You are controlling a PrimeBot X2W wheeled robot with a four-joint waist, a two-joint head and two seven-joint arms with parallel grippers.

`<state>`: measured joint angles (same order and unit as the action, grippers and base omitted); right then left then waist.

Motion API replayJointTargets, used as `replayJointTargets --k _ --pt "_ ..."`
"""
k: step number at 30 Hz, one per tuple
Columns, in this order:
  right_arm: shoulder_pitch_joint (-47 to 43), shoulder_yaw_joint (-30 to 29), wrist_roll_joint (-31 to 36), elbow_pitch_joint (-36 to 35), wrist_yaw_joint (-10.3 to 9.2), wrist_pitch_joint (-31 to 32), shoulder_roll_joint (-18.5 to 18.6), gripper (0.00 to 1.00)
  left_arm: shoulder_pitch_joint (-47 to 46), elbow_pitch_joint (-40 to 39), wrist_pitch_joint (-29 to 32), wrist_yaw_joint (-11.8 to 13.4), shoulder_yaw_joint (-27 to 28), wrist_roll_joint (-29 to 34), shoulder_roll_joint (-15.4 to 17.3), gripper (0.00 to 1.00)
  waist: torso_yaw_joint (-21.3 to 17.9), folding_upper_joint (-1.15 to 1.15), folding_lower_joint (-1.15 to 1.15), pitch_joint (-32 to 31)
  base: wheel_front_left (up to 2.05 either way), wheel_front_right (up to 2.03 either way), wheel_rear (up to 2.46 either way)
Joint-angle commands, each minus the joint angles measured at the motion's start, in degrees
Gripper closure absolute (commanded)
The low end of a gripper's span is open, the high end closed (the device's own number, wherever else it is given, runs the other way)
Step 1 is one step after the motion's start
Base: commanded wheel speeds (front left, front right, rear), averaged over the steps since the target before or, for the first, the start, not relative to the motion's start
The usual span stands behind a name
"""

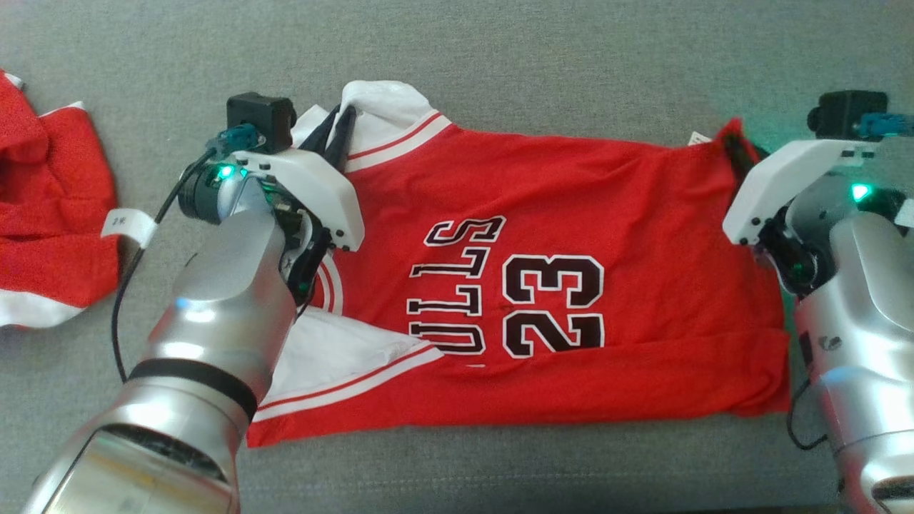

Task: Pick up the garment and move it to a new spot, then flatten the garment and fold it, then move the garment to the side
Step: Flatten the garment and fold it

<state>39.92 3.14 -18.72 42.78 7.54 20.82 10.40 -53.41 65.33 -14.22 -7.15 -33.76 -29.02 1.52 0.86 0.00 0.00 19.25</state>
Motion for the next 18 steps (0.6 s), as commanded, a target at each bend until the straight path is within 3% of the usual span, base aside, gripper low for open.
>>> replayJointTargets --k 1,9,18 --pt "0.6 1.2 -1.0 -3.3 -0.05 -2.5 0.5 1.0 -2.0 -1.8 -0.7 -0.2 1.7 -0.4 1.4 1.0 0.0 0.0 0.0 -0.2 0.0 0.0 0.0" --pt "-1.3 1.2 -3.8 -9.9 -0.05 -9.4 1.6 1.0 0.5 -12.8 -0.8 2.3 6.2 0.9 3.9 1.0 0.5 0.0 0.0 -0.9 0.0 0.0 0.0" --pt "-6.1 1.1 -7.0 -14.2 -0.05 -10.6 2.1 1.0 8.0 -23.5 -0.8 3.8 9.6 2.8 6.0 1.0 0.5 0.0 0.0 -2.4 0.0 0.0 0.0"
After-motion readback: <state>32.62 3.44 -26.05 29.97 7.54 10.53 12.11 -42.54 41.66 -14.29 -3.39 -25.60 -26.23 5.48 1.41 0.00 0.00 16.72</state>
